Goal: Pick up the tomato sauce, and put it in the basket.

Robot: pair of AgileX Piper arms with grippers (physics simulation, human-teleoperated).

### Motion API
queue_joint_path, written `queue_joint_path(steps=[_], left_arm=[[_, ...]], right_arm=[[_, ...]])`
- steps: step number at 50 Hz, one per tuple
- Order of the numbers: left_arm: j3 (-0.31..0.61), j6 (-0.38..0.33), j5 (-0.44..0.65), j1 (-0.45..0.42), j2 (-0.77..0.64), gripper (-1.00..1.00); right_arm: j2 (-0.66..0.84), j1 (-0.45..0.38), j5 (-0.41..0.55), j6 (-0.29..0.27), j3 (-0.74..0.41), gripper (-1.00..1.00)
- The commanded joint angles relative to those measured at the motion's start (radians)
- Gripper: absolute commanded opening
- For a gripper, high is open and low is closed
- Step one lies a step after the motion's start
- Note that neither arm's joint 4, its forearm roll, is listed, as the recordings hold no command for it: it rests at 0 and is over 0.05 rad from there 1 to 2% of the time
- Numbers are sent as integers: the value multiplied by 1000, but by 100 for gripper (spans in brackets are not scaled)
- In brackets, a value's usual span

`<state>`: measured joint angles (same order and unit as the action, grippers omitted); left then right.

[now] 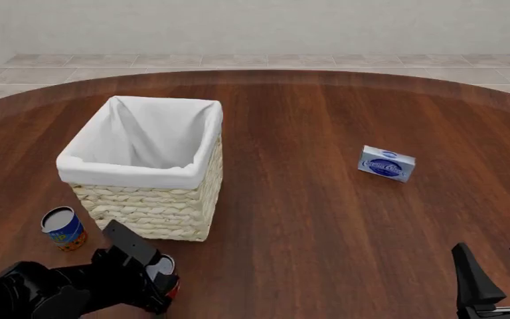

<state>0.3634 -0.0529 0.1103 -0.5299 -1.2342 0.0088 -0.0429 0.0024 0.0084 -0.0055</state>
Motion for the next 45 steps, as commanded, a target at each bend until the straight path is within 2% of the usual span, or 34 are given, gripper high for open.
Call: queue_joint_path(steps=[1,4,18,29,45], left_arm=[[23,-44,48,16,46,-100],[33,-54,69,36,53,-100],[86,-7,161,-7,95,-100],[156,-21,270,-15,164,-100],[193,-47,350,-25,219,-100]], right_arm=[[1,-1,-1,0,0,100],[2,-2,-2,1,0,100],[1,-6,-2,2,-1,100],[-1,-8,0,2,-1,100],[-6,-12,4,0,-1,100]])
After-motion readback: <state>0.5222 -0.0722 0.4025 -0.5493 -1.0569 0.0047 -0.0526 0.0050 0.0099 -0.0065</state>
